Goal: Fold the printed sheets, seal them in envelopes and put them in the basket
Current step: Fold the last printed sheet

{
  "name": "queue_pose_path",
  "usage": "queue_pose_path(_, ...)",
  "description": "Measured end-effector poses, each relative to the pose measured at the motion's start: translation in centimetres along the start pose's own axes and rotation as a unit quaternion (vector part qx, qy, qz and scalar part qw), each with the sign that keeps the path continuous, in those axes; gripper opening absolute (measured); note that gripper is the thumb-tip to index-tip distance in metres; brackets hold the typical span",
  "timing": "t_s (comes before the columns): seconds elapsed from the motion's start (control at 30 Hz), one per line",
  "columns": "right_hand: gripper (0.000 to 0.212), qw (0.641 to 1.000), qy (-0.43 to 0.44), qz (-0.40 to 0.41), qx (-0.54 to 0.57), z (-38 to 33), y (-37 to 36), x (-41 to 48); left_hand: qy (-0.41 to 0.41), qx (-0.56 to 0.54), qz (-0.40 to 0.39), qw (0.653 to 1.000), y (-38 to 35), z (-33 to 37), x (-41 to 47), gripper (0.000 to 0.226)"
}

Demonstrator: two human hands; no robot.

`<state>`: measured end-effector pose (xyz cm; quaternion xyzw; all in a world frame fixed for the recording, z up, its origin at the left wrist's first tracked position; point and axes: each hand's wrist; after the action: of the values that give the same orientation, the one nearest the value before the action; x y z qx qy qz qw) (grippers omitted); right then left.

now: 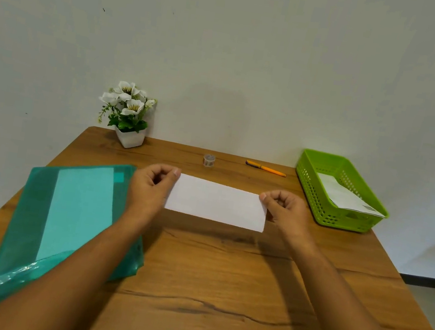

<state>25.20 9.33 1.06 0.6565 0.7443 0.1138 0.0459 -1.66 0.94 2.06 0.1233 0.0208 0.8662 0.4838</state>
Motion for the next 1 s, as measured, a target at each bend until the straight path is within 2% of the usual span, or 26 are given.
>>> queue_pose_path(0.07, 0.015, 1.0, -0.006, 0.015, -0.008, 1.0, -0.1, 0.6, 0.006, 0.051, -0.028, 0.998, -0.2, -0.9, -0.3, 0.006)
queue_pose_path(0.13, 0.015, 0.999, -0.012, 0.029, -0.039, 2.0, -0.2, 1.1, -0.016, 0.166, -0.064, 0.984, -0.3, -1.8, -0.7, 0.023)
queue_pose_path(0.2, 0.014, 0.996, -0.013, 0.03, -0.086, 2.8, -0.3, 1.7, -0.083, 0.294, -0.115, 0.945, -0.8, -2.6, -1.3, 0.037)
queue_pose_path(0.27, 0.014, 0.989, -0.006, 0.022, -0.146, 3.6, -0.3, 2.4, -0.122, 0.369, -0.19, 0.902, -1.7, -2.9, -1.7, 0.043)
queue_pose_path(0.4, 0.012, 0.958, -0.022, -0.002, -0.285, 3.9, -0.3, 2.7, -0.102, 0.485, -0.3, 0.815, -3.3, -4.3, -2.2, 0.055)
queue_pose_path(0.47, 0.027, 0.925, -0.016, -0.021, -0.38, 3.7, -0.7, 2.2, -0.108, 0.52, -0.313, 0.788, -3.5, -5.0, -2.4, 0.056)
queue_pose_path(0.57, 0.042, 0.869, 0.042, -0.074, -0.487, 3.0, -2.6, 0.3, -0.113, 0.529, -0.298, 0.786, -3.9, -5.8, -2.7, 0.056)
queue_pose_path(0.7, 0.052, 0.838, 0.119, -0.196, -0.495, 2.8, -7.3, -2.8, -0.127, 0.537, -0.271, 0.789, -4.2, -6.3, -3.3, 0.057)
queue_pose_path(0.9, 0.058, 0.828, 0.118, -0.197, -0.511, 4.2, -8.9, -3.6, -0.126, 0.54, -0.265, 0.789, -4.2, -6.5, -3.4, 0.058)
queue_pose_path(1.0, 0.066, 0.822, 0.072, -0.189, -0.533, 5.1, -6.4, -2.7, -0.122, 0.543, -0.26, 0.789, -4.3, -6.5, -3.4, 0.059)
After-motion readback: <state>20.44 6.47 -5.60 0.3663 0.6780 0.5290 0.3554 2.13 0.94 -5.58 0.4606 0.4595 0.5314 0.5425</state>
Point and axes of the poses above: each hand's wrist, its own x-axis towards the middle knuckle, its own y-axis out of the back of the hand, z = x × y, and after that the axes turned 3 degrees about -z, right-handed
